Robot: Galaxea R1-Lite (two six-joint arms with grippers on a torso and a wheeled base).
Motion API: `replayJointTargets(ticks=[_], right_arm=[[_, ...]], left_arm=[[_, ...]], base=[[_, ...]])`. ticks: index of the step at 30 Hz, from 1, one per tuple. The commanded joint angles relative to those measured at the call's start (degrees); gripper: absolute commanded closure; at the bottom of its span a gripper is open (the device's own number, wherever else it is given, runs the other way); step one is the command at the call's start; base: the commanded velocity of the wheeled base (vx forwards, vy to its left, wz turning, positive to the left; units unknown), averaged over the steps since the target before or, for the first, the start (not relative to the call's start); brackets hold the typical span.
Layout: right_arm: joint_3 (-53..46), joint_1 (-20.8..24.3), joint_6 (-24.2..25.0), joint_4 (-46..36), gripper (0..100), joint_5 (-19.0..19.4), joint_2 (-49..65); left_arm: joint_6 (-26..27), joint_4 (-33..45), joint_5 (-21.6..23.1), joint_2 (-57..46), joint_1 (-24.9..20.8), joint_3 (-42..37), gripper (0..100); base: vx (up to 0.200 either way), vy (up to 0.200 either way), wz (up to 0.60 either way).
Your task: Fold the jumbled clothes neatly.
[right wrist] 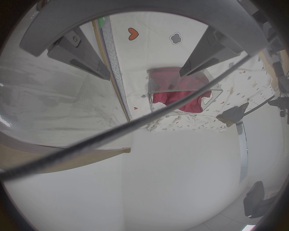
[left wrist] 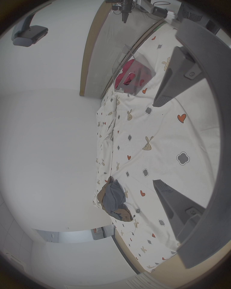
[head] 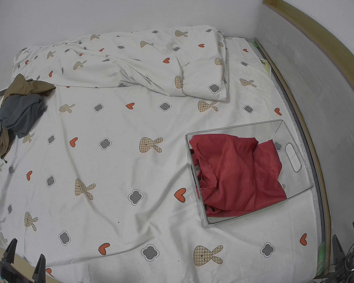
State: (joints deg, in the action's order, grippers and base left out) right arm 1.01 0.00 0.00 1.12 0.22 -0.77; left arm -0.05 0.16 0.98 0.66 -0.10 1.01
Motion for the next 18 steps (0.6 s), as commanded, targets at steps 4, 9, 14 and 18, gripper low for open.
replayJointTargets(ticks=[4,9,14,18], right_arm=[[-1.01,0.09,-0.09,0.02,0,0.22,0.68],[-1.01,0.0,-0.09,0.02,0,0.22,0.68],[-1.01,0.0,-0.09,0.02,0,0.22,0.77],[-1.01,0.09,-0.09,0.02,0,0.04,0.68]], left_arm=[[0.05,0.02,-0.01,-0.66,0.01,-1.01,0],[-0.04,0.02,-0.01,-0.66,0.01,-1.01,0],[-0.04,0.02,-0.01,-0.66,0.01,-1.01,0],[-0.04,0.02,-0.01,-0.57,0.01,-1.01,0]], base=[[0.0,0.0,0.0],[0.0,0.0,0.0],[0.0,0.0,0.0],[0.0,0.0,0.0]])
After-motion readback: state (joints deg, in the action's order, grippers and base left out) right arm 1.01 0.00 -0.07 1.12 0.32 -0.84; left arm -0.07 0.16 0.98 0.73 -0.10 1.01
